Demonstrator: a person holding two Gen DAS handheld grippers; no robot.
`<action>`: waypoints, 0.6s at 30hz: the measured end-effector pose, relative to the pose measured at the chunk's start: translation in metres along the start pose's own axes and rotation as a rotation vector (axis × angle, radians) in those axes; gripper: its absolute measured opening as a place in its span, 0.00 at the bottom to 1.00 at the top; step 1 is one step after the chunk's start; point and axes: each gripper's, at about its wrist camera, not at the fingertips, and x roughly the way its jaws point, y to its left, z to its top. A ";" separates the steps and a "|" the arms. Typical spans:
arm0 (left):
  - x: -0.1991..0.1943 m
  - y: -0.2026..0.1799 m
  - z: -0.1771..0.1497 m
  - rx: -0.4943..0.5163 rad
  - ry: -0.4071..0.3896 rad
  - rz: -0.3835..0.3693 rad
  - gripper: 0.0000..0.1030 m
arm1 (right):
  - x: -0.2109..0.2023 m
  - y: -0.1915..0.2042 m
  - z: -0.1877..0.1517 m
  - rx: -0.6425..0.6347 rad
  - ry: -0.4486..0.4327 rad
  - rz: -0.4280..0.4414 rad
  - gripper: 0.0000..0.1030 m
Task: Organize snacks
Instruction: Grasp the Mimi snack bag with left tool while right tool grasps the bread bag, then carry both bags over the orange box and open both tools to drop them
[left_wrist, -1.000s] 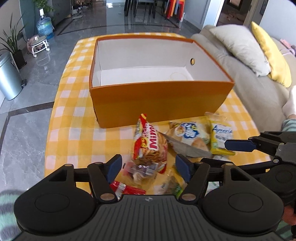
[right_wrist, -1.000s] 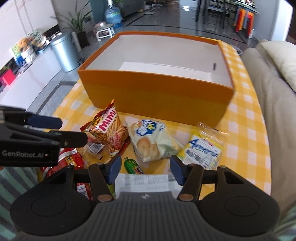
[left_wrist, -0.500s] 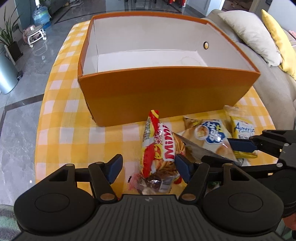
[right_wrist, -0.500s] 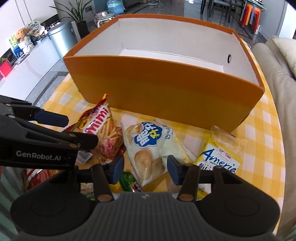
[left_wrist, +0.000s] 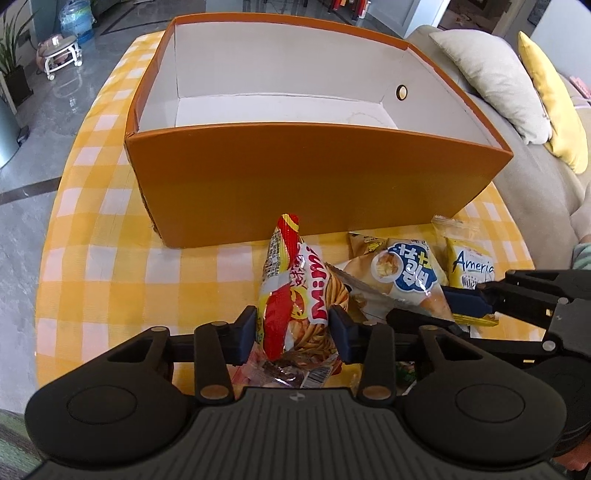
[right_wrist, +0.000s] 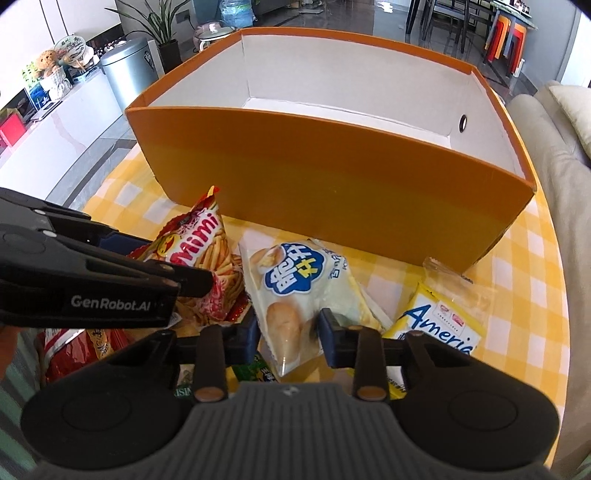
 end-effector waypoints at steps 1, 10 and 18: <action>0.000 0.001 0.000 -0.007 -0.002 0.001 0.42 | -0.001 0.000 0.000 0.002 -0.001 -0.002 0.26; -0.018 0.003 -0.003 -0.072 -0.047 0.018 0.32 | -0.018 -0.006 -0.002 0.037 -0.043 0.030 0.20; -0.044 -0.004 -0.007 -0.087 -0.111 0.044 0.27 | -0.047 -0.006 -0.004 0.047 -0.099 0.027 0.19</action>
